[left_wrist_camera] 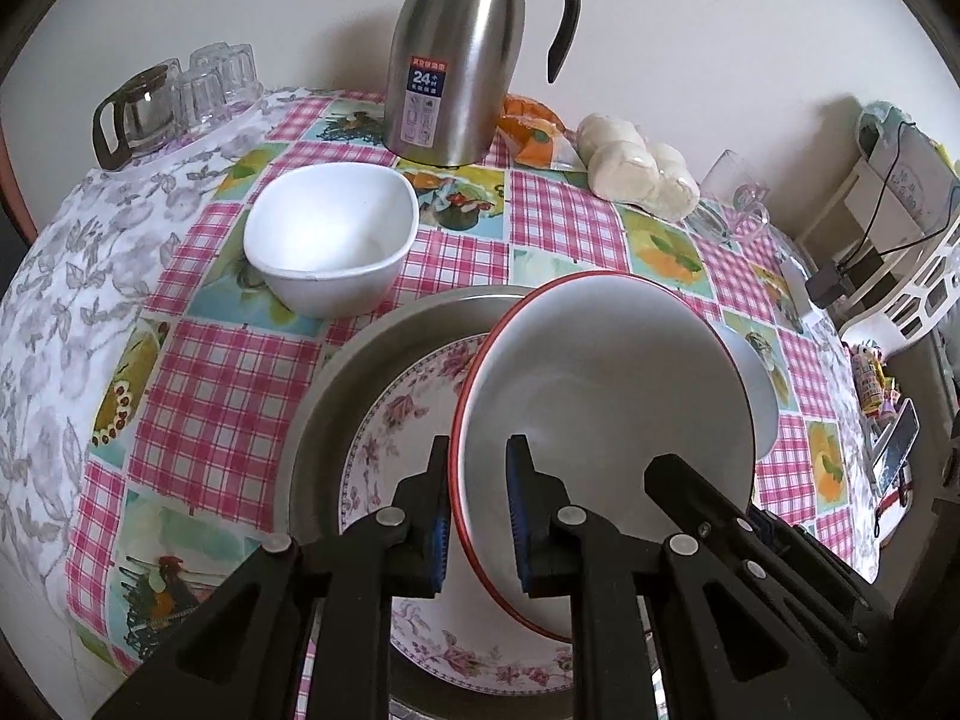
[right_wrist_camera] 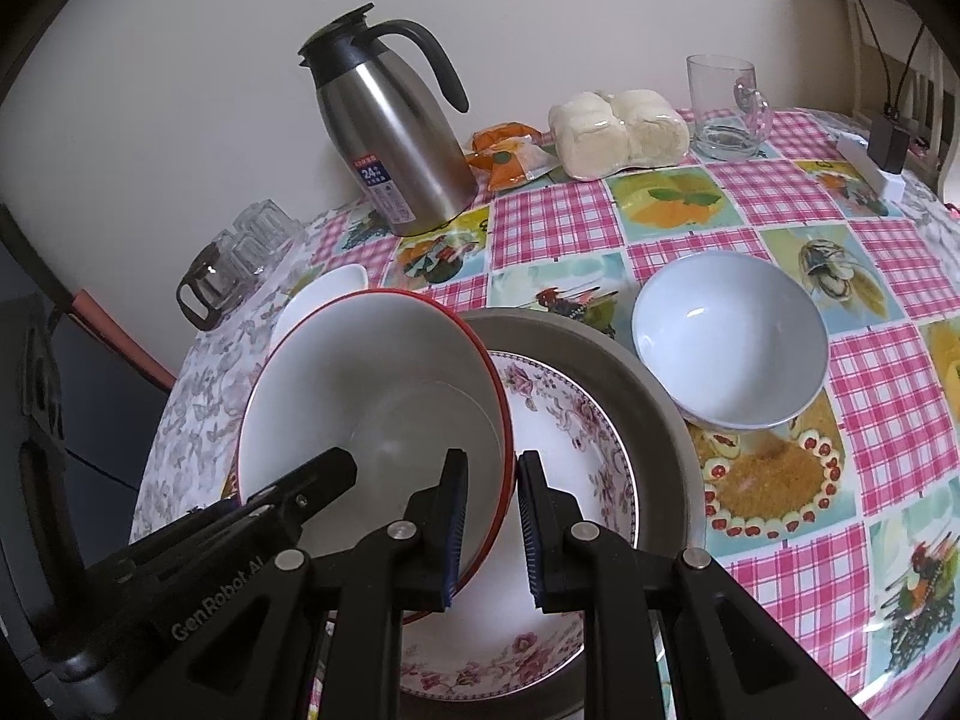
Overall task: Organize plates and bowls
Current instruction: 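Carry the red-rimmed bowl over the basin and lower it onto the plate, then hold the red-rimmed bowl tilted on the floral plate with both tools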
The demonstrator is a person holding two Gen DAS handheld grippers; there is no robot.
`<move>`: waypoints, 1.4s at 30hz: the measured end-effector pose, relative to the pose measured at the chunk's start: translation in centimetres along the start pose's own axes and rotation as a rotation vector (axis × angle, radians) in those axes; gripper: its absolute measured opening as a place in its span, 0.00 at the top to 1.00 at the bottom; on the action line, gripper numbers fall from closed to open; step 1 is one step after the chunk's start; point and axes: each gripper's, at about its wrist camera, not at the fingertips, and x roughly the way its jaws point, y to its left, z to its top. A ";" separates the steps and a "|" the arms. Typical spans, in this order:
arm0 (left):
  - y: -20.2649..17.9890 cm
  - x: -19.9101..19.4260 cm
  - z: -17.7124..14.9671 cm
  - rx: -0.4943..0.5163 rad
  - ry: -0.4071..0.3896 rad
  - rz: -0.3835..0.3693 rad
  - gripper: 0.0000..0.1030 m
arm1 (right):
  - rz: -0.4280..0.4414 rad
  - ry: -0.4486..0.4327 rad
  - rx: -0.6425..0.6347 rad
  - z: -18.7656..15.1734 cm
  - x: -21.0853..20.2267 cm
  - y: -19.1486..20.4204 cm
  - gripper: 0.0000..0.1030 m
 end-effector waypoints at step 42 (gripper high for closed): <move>0.6 2.9 0.3 -0.061 0.117 -0.006 0.83 | -0.042 0.068 0.035 0.0 2.7 -0.5 0.77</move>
